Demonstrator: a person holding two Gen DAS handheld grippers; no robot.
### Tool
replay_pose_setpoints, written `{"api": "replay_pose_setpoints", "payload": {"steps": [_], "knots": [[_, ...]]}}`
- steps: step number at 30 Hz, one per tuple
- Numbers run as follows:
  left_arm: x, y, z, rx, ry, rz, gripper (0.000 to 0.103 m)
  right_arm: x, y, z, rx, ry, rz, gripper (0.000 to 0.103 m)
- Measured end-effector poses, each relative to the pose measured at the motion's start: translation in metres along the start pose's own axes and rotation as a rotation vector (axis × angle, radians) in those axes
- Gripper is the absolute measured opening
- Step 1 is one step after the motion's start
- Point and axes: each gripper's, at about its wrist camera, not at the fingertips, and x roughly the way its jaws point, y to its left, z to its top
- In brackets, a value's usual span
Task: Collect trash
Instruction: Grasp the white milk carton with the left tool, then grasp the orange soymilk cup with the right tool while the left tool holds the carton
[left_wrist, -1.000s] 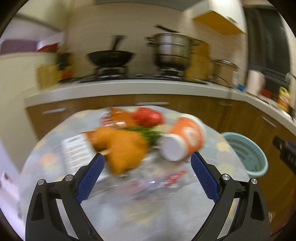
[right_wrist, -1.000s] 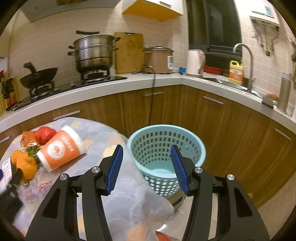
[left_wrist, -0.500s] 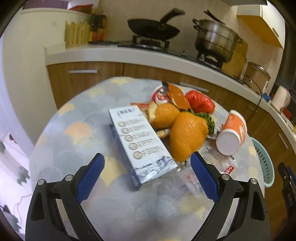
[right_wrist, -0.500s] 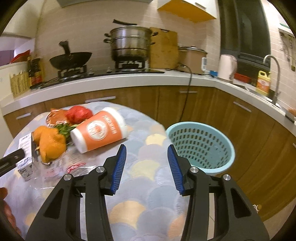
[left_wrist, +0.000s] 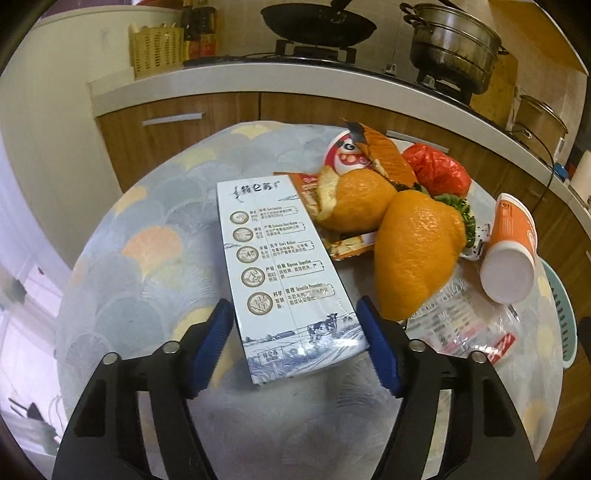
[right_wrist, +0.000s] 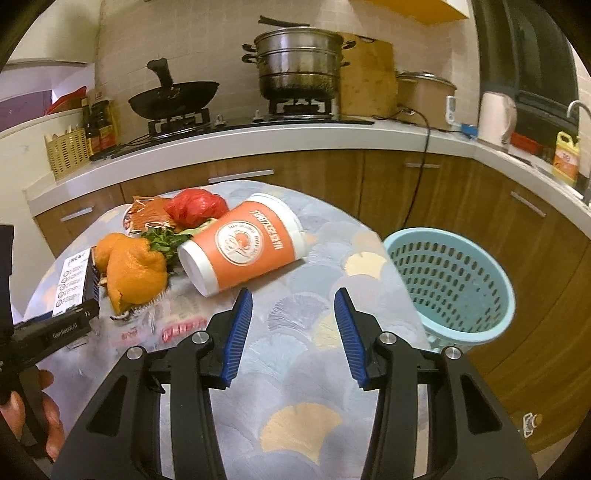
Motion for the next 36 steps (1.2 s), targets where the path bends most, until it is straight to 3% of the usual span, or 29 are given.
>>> {"api": "replay_pose_setpoints", "payload": {"steps": [7,11,15,17,27,32,36], "knots": [[-0.014,0.019,0.0,-0.025,-0.029,-0.028,0.064,0.013,0.031,0.011,-0.065,0.005,0.062,0.043],[-0.022,0.032,0.0,-0.052,-0.054,-0.036,0.063,0.017,0.05,0.003,-0.087,0.075,0.165,0.044],[-0.019,0.04,-0.001,-0.075,-0.064,-0.042,0.06,0.013,0.067,-0.013,-0.113,0.132,0.259,0.058],[-0.017,0.042,-0.003,-0.083,-0.072,-0.054,0.058,0.006,0.078,-0.022,-0.151,0.126,0.277,0.058],[-0.014,0.043,-0.005,-0.086,-0.084,-0.066,0.056,0.007,0.072,-0.037,-0.069,0.199,0.259,0.059],[-0.013,0.044,-0.005,-0.088,-0.084,-0.07,0.056,-0.004,0.088,-0.026,-0.13,0.103,0.203,0.058],[-0.013,0.044,-0.006,-0.09,-0.087,-0.078,0.056,0.013,0.062,0.004,-0.037,0.074,0.126,0.059]]}}
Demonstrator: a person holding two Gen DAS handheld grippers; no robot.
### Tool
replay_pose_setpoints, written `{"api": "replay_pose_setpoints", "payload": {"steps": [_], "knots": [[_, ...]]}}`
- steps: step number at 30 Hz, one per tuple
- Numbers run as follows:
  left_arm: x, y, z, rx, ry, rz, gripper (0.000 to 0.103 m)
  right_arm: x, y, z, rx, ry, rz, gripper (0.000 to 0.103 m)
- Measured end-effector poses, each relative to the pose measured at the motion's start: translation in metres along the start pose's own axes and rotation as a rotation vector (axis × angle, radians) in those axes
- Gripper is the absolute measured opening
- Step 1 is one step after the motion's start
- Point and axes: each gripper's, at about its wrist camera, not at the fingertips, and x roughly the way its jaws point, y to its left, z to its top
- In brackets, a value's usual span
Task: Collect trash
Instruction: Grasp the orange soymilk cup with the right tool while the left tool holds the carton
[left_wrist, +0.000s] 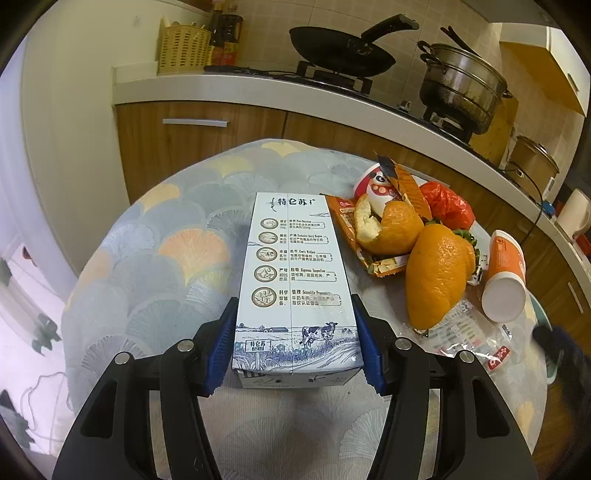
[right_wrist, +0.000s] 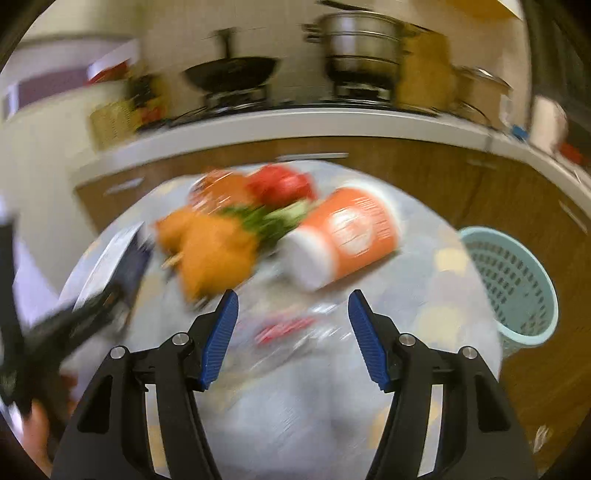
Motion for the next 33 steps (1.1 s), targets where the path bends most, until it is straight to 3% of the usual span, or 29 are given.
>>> {"api": "replay_pose_setpoints", "payload": {"steps": [2,7,10,15,22,27,33], "knots": [[0.001,0.0,0.0,0.0,0.0,0.001,0.056,0.011,-0.018,0.013,0.058,0.014,-0.017,0.059],[0.003,-0.001,0.0,0.009,0.007,0.008,0.056,0.037,-0.034,0.036,0.172,0.063,0.008,0.076],[0.003,-0.002,-0.001,0.01,0.007,0.009,0.056,0.049,-0.023,0.047,0.164,0.06,-0.045,0.077],[0.003,-0.002,-0.002,0.016,0.009,0.013,0.056,0.082,-0.011,0.052,0.124,0.135,-0.149,0.077],[0.006,-0.004,0.0,0.025,0.029,-0.008,0.056,0.065,-0.047,0.041,0.114,0.138,-0.119,0.068],[0.007,-0.011,0.0,0.069,0.069,-0.039,0.056,0.049,-0.082,0.037,0.106,0.138,-0.06,0.068],[0.007,-0.006,0.01,0.047,0.099,-0.071,0.058,0.046,-0.088,0.043,0.092,0.13,-0.011,0.068]]}}
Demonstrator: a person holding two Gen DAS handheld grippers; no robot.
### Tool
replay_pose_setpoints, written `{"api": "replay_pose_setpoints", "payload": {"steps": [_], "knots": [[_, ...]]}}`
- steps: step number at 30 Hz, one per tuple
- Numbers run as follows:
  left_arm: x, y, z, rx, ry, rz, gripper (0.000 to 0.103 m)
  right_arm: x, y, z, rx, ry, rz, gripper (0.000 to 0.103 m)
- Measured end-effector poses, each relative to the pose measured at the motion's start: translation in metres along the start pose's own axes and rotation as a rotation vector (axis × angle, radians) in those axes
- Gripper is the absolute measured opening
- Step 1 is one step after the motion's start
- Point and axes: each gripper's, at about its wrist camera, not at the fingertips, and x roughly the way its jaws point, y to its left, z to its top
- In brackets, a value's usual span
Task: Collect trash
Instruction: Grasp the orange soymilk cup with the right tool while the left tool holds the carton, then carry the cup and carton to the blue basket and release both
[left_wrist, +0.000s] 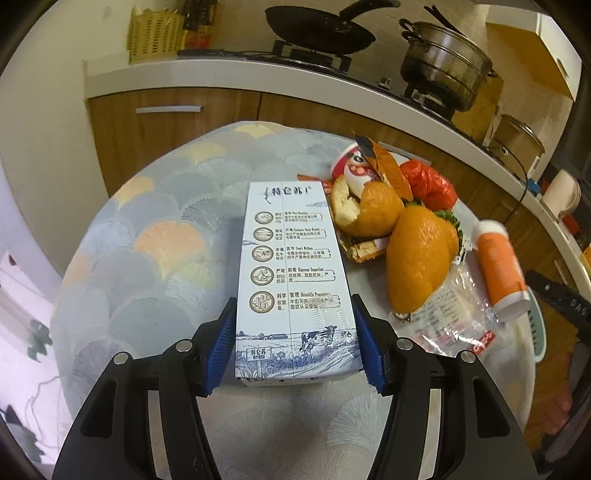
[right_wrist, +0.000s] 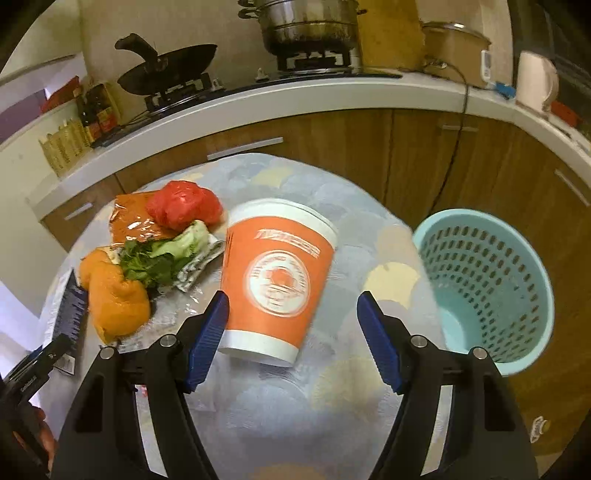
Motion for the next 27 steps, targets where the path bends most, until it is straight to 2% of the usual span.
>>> {"api": "replay_pose_setpoints", "payload": {"steps": [5,8,10,13,16,20,21,23,27], "knots": [[0.009,0.0,0.012,0.014,0.042,-0.003,0.065,0.018,0.008,0.004,0.027,0.038,0.029,0.071],[0.021,-0.006,0.017,0.038,0.074,0.031,0.065,0.025,0.014,0.006,0.025,0.044,0.031,0.074],[0.027,-0.009,0.018,0.046,0.085,0.059,0.061,0.029,0.017,0.006,0.022,0.047,0.015,0.076],[0.027,-0.011,0.017,0.043,0.065,0.084,0.058,0.037,0.017,0.007,0.031,0.064,-0.005,0.079],[0.013,-0.008,0.014,0.024,0.028,0.089,0.057,0.044,0.016,0.008,0.046,0.091,0.016,0.08],[-0.016,-0.006,0.011,0.0,-0.034,0.083,0.057,0.049,0.018,0.008,0.045,0.107,0.028,0.076],[-0.026,-0.008,0.012,-0.004,-0.058,0.075,0.057,0.048,0.018,0.007,0.046,0.106,0.027,0.069],[-0.039,-0.015,0.015,0.003,-0.091,0.053,0.057,0.046,0.015,0.007,0.05,0.107,0.034,0.068],[-0.06,-0.047,0.027,0.045,-0.15,-0.006,0.057,0.023,0.005,0.008,0.061,0.04,0.039,0.067]]}}
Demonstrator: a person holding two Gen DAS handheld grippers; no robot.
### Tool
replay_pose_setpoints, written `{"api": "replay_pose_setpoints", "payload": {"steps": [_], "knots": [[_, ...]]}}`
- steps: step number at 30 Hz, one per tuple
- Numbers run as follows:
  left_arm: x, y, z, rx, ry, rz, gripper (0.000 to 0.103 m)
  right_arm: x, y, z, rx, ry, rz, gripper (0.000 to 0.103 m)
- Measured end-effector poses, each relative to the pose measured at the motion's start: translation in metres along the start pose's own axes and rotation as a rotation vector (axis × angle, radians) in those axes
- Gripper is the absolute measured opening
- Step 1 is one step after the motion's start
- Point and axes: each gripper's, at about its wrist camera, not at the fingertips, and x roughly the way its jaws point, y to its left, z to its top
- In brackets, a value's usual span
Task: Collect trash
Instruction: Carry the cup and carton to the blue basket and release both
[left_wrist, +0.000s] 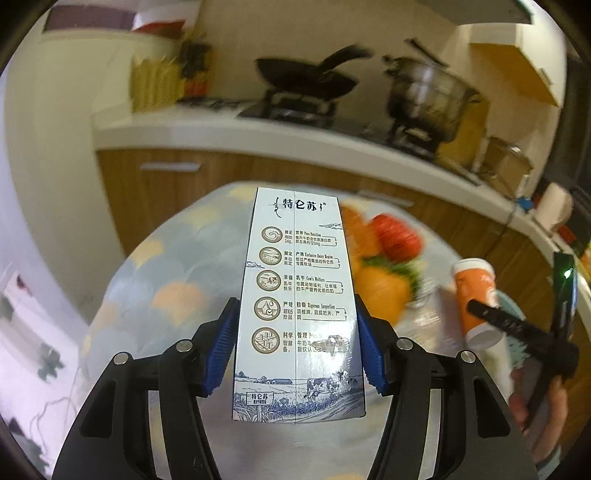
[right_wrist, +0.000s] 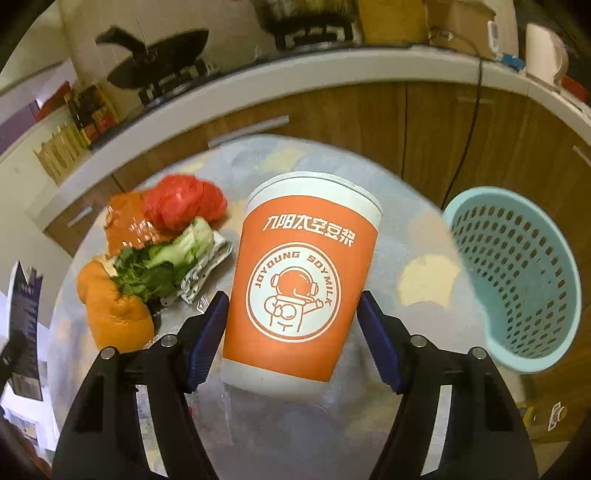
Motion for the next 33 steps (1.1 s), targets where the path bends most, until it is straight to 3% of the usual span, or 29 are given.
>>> {"api": "replay_pose_setpoints", "payload": {"steps": [4,8,14,18,22,28,33], "knots": [[0.0,-0.048,0.022,0.054,-0.02,-0.083,0.057,-0.037,-0.015,0.007,-0.007,-0.097,-0.01,0.067],[0.005,-0.111,0.04,0.131,-0.044,-0.168,0.057,-0.075,-0.057,0.018,0.027,-0.185,-0.055,0.067],[0.018,-0.212,0.066,0.249,-0.05,-0.303,0.057,-0.099,-0.132,0.029,0.111,-0.22,-0.157,0.067],[0.05,-0.268,0.064,0.289,0.018,-0.368,0.057,-0.093,-0.178,0.028,0.16,-0.19,-0.214,0.067],[0.096,-0.315,0.032,0.335,0.137,-0.417,0.057,-0.064,-0.217,0.015,0.218,-0.109,-0.254,0.067],[0.165,-0.347,-0.015,0.356,0.31,-0.431,0.057,-0.023,-0.25,-0.002,0.256,0.005,-0.257,0.068],[0.19,-0.359,-0.037,0.368,0.388,-0.425,0.058,-0.01,-0.256,-0.007,0.257,0.051,-0.25,0.07]]}}
